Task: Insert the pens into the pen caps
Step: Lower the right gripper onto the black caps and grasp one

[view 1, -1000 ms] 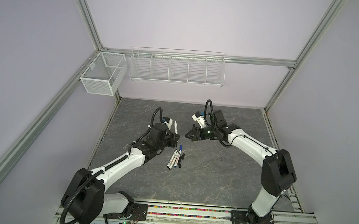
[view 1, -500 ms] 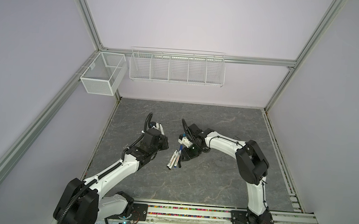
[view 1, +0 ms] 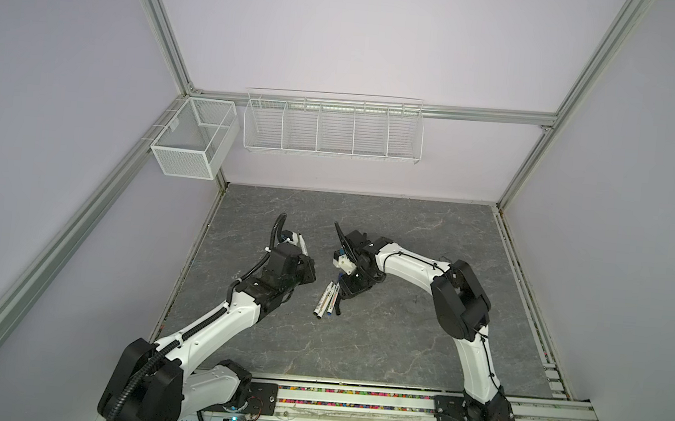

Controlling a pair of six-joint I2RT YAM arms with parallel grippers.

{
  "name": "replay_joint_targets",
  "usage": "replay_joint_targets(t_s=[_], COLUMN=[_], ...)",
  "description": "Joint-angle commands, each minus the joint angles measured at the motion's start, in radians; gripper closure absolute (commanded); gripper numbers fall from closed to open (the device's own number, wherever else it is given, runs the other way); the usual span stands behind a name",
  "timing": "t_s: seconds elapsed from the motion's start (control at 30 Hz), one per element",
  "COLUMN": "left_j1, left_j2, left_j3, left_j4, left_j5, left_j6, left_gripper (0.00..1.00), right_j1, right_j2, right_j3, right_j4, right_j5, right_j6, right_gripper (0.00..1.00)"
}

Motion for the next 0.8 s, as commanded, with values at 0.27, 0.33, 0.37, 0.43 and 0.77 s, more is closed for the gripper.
replay_joint_targets(t_s=[0.27, 0.33, 0.37, 0.43, 0.77], left_j1=[0.002, 0.001, 0.002, 0.002, 0.002], left_j2=[-0.026, -0.023, -0.021, -0.018, -0.021], left_j3=[-0.021, -0.020, -0.020, -0.021, -0.027], left_j4=[-0.001, -0.001, -0.001, -0.001, 0.007], left_j5=[-0.012, -0.010, -0.009, -0.007, -0.006], left_j6=[0.007, 0.009, 0.007, 0.004, 0.000], left_gripper=[1.00, 1.00, 1.00, 1.00, 1.00], right_j1=[-0.002, -0.002, -0.002, 0.000, 0.013], right_j2=[0.024, 0.026, 0.029, 0.034, 0.069], right_j3=[0.006, 0.006, 0.008, 0.016, 0.072], right_j4=[-0.050, -0.050, -0.050, -0.052, -0.076], right_j5=[0.103, 0.113, 0.112, 0.109, 0.118], right_j6=[0.022, 0.023, 0.023, 0.020, 0.009], right_gripper=[0.57, 0.57, 0.57, 0.58, 0.58])
